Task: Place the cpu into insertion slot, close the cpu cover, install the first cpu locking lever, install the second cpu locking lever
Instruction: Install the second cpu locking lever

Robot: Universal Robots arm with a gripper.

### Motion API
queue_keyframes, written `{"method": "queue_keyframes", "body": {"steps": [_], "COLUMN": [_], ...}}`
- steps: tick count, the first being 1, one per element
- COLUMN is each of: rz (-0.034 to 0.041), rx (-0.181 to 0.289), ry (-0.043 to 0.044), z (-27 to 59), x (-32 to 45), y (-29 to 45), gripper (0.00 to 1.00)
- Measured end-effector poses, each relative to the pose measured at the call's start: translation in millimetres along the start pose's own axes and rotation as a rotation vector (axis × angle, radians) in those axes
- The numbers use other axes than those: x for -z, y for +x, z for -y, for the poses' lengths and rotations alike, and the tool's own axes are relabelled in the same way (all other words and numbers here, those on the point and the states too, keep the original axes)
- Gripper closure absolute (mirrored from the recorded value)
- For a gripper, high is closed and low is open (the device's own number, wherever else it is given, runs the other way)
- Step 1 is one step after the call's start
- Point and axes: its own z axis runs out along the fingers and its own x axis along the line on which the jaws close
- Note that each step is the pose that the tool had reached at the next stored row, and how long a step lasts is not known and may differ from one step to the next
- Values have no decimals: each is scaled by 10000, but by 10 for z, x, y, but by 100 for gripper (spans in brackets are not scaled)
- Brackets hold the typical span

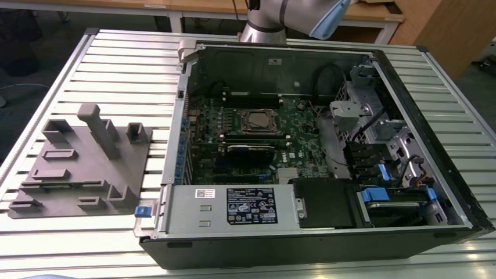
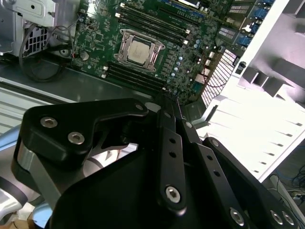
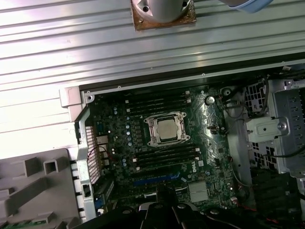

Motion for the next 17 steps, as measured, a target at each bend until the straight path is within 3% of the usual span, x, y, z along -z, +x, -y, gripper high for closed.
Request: {"method": "queue_keyframes", "body": {"steps": [17], "rz": [1], "rx": [0], "ry": [-2], "z": [2], "x": [-54], "y": [3], "gripper": [89]}}
